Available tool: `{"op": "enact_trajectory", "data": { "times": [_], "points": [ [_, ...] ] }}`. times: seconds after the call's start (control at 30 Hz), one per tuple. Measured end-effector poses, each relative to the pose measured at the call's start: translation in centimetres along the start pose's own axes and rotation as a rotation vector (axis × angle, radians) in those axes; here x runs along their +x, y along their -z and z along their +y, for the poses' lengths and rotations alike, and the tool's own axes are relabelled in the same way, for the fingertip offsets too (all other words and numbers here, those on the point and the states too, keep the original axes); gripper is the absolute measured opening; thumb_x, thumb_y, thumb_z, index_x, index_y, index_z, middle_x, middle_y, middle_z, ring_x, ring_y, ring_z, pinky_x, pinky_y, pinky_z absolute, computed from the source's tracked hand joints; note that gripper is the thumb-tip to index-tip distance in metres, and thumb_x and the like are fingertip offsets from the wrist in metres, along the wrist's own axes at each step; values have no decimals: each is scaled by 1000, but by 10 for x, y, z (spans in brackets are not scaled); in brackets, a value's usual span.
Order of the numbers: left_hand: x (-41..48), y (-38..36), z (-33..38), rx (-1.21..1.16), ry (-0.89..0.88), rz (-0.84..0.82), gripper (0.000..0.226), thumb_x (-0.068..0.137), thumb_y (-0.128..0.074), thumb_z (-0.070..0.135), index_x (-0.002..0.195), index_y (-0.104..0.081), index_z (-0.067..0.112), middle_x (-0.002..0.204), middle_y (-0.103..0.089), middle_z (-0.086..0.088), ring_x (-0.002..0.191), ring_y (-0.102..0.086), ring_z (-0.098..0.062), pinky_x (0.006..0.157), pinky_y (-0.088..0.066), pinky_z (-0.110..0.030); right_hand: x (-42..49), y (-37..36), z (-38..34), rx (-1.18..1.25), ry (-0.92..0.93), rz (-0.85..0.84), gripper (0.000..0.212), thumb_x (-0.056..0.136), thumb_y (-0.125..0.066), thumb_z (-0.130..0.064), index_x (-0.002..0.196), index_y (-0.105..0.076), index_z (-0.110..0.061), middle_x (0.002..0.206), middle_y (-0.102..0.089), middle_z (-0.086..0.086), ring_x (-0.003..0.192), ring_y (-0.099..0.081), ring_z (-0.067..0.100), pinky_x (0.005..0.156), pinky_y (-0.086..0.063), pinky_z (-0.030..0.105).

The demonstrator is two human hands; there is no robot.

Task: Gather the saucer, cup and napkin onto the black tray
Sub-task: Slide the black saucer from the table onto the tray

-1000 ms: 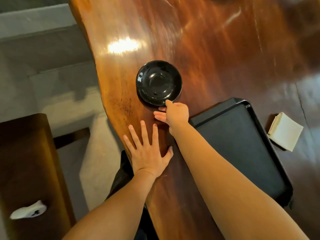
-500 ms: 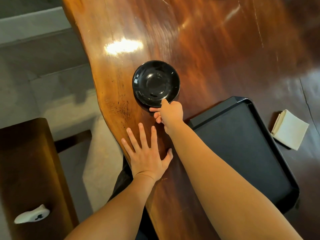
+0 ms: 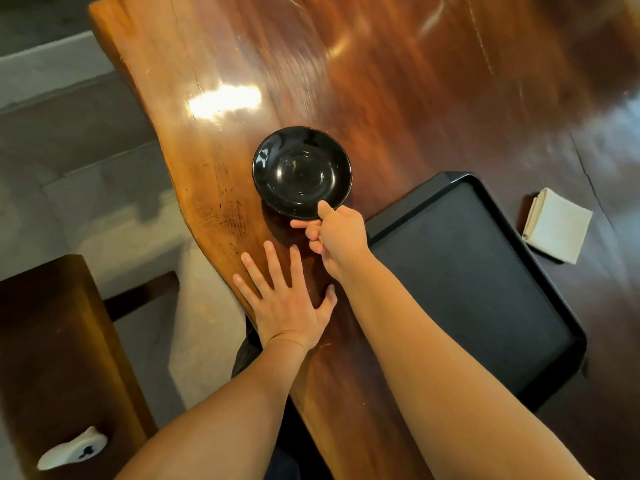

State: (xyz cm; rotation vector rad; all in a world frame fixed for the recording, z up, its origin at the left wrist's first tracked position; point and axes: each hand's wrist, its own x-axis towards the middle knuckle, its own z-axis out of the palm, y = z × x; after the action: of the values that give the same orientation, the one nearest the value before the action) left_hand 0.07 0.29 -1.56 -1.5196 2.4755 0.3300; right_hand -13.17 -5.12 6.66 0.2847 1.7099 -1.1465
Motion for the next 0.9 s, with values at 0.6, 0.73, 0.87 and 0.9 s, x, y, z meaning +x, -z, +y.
{"op": "enact_trajectory", "data": {
  "times": [0.6,0.73,0.87,0.9],
  "points": [
    [-4,2,3,31,29,3,95,82,-27,78,159,-15,24,169,-4,-16,153,3,-50,119,-1,-68,-51,96,31,356,148,94,22,108,-38,-15,112,-55,0,84,-73,20,36,-38,6,34,-30,19],
    [-5,2,3,44,30,-5,95,84,-29,79,160,-13,25,169,-2,-15,153,6,-49,120,0,-67,-55,124,39,446,155,146,21,108,-38,-13,111,-54,1,81,-71,20,38,-37,8,34,-29,19],
    [-4,1,3,49,37,-8,94,85,-31,79,160,-10,26,170,1,-12,153,9,-47,120,3,-66,-53,150,45,556,150,201,25,109,-35,-13,120,-52,3,82,-69,23,40,-38,8,34,-30,18],
    [-4,1,3,48,43,-11,94,85,-32,79,160,-9,27,170,1,-12,153,9,-46,120,4,-65,-52,156,47,580,144,212,25,109,-35,-12,122,-51,2,83,-69,23,40,-38,8,34,-30,18]
  ]
}}
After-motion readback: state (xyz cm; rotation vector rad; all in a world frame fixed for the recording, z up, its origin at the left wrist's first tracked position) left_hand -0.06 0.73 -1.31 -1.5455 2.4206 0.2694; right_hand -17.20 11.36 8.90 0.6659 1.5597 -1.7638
